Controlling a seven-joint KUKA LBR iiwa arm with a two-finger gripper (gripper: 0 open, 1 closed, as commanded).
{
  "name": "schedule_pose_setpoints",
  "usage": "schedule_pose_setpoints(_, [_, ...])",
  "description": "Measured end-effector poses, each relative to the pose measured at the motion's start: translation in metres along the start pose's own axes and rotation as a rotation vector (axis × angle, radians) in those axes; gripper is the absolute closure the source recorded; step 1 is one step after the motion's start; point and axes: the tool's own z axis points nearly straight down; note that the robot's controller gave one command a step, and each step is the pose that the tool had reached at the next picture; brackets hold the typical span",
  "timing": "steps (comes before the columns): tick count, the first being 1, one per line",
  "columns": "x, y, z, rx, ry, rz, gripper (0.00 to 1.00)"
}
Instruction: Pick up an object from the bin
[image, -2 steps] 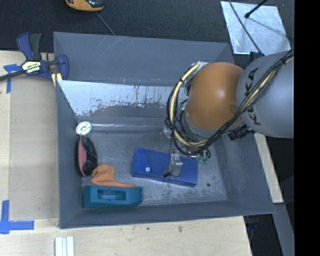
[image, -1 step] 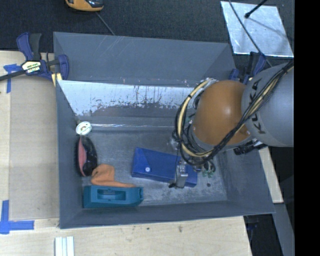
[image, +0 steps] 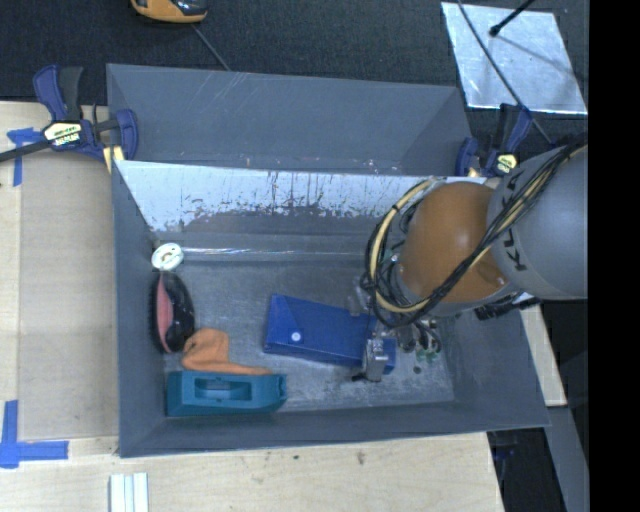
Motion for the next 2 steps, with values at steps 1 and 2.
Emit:
schedule_pose_setpoints(1, [-0.004,-0.012,0.017,-0.004,-0.013,0.000,0.00])
schedule_pose_setpoints(2, [0.000,-0.014,0.007,-0.001,-0.007,0.023,0.00])
